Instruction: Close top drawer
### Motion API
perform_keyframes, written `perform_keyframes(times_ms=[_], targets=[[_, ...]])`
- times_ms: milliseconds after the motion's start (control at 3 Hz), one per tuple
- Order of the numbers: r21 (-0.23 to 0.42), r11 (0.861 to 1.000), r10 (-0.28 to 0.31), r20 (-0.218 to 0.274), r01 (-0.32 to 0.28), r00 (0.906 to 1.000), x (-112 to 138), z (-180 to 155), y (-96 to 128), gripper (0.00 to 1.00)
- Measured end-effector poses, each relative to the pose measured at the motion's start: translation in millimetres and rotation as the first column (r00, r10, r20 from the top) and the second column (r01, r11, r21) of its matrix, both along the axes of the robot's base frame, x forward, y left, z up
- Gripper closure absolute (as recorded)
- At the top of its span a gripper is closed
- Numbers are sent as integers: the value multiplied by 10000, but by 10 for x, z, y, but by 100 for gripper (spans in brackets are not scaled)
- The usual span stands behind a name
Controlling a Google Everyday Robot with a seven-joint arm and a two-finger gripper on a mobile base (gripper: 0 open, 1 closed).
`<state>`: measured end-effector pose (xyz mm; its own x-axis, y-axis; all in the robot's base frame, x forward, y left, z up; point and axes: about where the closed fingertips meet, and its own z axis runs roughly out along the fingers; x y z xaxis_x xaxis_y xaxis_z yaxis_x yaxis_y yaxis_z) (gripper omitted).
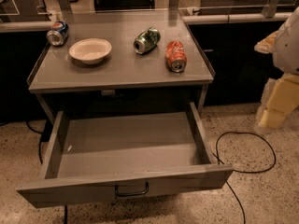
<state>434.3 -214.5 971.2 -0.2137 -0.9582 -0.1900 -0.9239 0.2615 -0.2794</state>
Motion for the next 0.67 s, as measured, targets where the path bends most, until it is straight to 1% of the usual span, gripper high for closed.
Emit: perform_keyframes(times_ms=[333,667], targets=[[-95,9998,192,296,-189,9994,-75,-118,76,0],[6,9992,391,307,-392,9988,-179,-321,164,16]])
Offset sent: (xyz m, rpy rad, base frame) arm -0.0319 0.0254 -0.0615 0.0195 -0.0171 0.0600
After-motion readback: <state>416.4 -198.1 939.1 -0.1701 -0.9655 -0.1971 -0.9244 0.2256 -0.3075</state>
